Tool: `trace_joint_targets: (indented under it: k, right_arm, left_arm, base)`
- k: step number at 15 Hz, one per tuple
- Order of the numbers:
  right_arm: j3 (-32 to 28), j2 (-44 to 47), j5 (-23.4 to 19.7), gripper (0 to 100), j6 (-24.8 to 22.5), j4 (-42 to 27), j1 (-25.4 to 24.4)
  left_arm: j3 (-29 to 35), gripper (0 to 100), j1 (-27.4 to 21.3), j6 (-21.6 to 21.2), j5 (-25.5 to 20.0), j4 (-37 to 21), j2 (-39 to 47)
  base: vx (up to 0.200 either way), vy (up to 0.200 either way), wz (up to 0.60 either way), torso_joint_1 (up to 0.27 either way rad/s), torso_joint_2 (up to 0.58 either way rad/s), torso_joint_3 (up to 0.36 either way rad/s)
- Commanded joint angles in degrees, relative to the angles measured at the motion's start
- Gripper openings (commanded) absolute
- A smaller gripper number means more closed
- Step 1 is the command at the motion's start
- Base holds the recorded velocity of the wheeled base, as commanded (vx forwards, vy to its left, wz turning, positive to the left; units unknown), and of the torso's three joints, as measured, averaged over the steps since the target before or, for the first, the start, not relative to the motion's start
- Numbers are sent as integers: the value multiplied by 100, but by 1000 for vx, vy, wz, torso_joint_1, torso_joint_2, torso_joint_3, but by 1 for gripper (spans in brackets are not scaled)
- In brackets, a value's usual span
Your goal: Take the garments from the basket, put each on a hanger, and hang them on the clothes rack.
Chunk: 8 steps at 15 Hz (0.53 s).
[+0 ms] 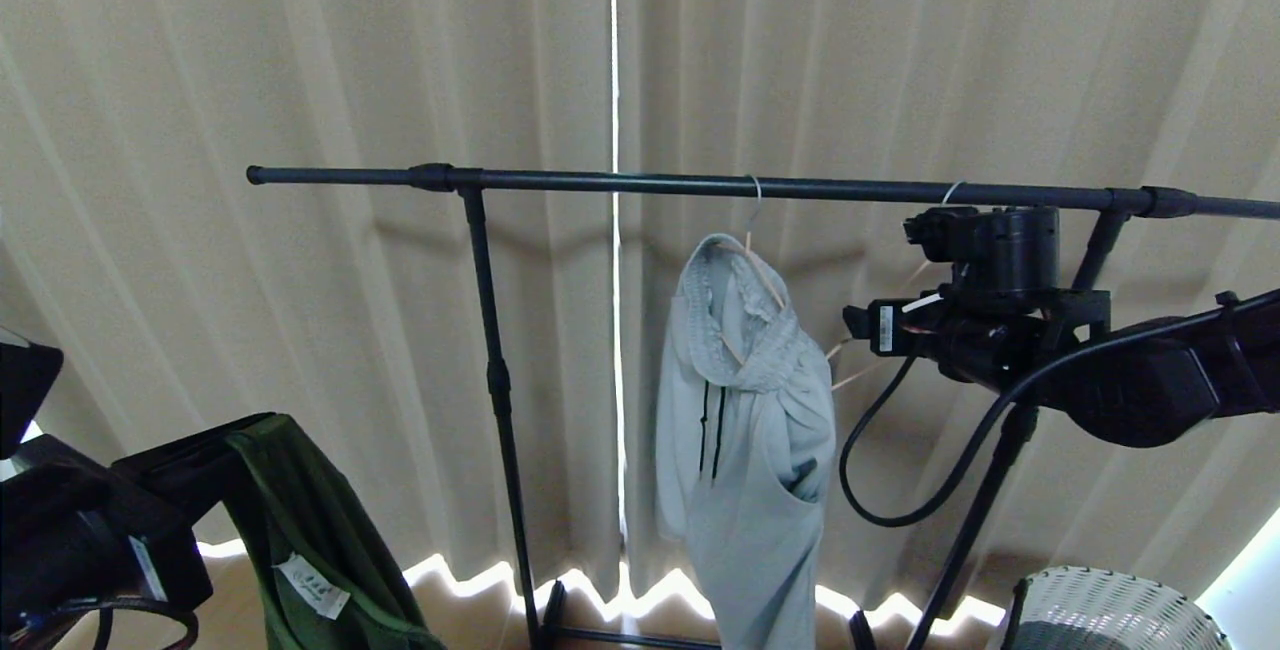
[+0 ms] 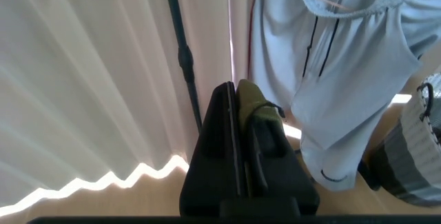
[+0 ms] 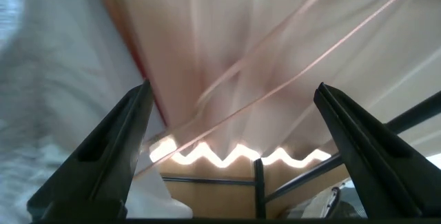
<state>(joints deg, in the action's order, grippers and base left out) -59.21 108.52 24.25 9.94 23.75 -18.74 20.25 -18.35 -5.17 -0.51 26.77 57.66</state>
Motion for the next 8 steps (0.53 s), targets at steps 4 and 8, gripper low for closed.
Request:
trace_joint_targets:
  k: [4, 8]
  right_arm:
    - [-196, 451, 1, 100, 17, 42, 221]
    - [-126, 433, 1, 100, 35, 25, 221]
  left_arm:
    - [-39, 0, -29, -2, -2, 4, -115]
    - [-47, 0, -29, -2, -2, 4, -97]
  base:
    - [0, 0, 0, 0, 0, 0]
    - [0, 0, 0, 0, 0, 0]
